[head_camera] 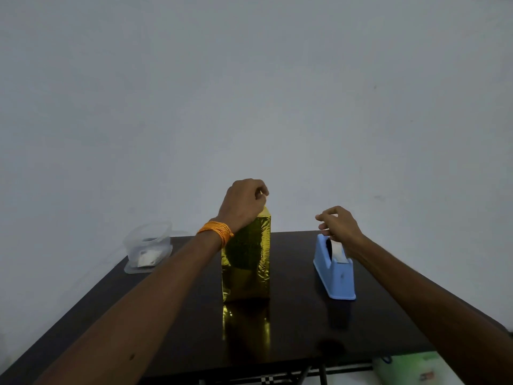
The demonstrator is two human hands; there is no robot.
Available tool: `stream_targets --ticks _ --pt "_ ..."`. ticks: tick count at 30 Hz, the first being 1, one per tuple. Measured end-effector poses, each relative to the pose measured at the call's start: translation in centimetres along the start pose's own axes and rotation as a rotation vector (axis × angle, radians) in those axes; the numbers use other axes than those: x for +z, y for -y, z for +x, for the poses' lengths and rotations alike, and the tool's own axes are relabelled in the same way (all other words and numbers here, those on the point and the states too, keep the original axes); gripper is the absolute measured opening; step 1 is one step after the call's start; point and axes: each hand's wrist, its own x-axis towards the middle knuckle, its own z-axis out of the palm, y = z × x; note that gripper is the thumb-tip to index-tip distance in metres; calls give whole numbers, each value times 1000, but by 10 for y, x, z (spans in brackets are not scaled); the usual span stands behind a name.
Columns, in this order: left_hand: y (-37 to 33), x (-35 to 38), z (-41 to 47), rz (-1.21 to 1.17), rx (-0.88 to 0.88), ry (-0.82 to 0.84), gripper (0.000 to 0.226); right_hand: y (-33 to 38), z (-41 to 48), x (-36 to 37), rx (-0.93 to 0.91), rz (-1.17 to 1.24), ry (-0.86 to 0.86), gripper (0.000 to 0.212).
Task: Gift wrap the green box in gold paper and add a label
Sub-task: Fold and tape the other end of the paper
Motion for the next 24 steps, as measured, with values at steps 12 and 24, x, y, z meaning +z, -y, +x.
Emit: stream_targets --ticks 12,24 --pt "-75 106 -22 -155 -47 339 18 -48 0 -51 67 -254 -70 28" --pt "-69 182 -58 -192 -203 640 40 -75 -10 -43 334 -7 59 21"
